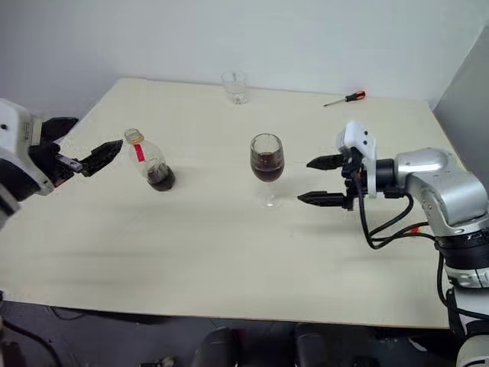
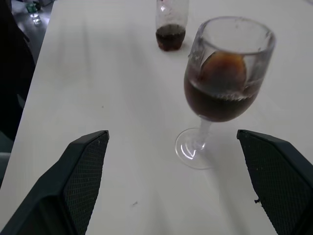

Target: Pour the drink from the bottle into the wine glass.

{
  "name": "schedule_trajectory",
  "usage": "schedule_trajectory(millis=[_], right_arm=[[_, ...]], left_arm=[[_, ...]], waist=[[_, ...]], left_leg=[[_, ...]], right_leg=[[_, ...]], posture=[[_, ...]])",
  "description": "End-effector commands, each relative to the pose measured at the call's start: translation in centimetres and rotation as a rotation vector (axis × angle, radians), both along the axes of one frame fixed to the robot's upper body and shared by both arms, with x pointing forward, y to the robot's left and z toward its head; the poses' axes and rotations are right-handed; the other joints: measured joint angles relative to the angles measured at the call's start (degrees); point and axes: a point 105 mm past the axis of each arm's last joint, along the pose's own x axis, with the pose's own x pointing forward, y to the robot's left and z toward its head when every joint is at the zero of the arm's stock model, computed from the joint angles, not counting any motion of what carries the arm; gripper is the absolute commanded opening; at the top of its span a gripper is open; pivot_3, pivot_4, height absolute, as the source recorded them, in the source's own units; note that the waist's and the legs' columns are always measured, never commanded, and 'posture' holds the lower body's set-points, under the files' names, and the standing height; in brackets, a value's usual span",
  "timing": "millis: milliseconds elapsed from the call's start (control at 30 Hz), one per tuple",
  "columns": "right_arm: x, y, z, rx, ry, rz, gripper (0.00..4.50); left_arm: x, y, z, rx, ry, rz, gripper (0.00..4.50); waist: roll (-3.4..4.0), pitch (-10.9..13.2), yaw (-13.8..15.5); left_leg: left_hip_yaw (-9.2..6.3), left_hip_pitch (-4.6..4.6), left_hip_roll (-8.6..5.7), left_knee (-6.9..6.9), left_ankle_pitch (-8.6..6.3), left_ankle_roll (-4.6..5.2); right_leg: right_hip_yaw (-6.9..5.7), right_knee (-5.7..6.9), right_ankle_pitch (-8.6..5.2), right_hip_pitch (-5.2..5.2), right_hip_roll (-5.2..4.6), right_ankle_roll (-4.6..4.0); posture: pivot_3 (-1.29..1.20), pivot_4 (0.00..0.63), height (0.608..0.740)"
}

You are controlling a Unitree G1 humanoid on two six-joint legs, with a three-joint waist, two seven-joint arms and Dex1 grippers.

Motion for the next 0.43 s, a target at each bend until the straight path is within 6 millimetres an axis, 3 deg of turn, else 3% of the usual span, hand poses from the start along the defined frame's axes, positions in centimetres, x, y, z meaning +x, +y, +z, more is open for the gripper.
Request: schedule_trajectory(millis=[33, 200, 300, 433], right_arm=[[-0.2, -2.8, 2.6, 0.033, -0.073, -0.058, 4.50], [-1.1, -6.1, 1.7, -0.058, -0.074, -0.167, 4.50], [-1.7, -6.3, 1.6, -0.056, -0.078, -0.178, 4.50], [-2.3, -6.0, 1.4, -0.050, -0.073, -0.171, 4.50]], left_arm=[[-1.3, -2.0, 2.5, 0.033, -0.012, -0.182, 4.48], [-1.5, -1.1, 4.0, 0.014, 0.042, -0.297, 4.48], [-1.2, -1.3, 4.1, -0.018, 0.058, -0.365, 4.48], [-0.7, -2.1, 2.8, 0.027, 0.106, -0.429, 4.48]], waist=[[-0.01, 0.0, 0.2], [0.01, 0.0, 0.1], [0.16, 0.1, -0.2], [0.20, 0.1, -0.6]], left_leg=[[0.01, -0.01, -0.02, -0.01, 0.00, 0.00], [0.06, 0.00, -0.02, -0.06, -0.01, 0.01], [0.04, 0.01, 0.01, -0.08, -0.01, 0.01], [0.06, 0.04, 0.07, -0.05, -0.01, 0.01]], right_leg=[[-0.01, -0.04, 0.00, 0.01, -0.03, 0.00], [0.04, -0.07, -0.06, -0.01, -0.01, -0.01], [0.03, 0.02, -0.20, -0.04, 0.04, 0.15], [0.11, 0.05, -0.20, -0.07, 0.13, 0.16]], posture=[[0.00, 0.150, 0.740], [0.00, 0.150, 0.740], [0.00, 0.150, 0.740], [0.00, 0.150, 0.740]])
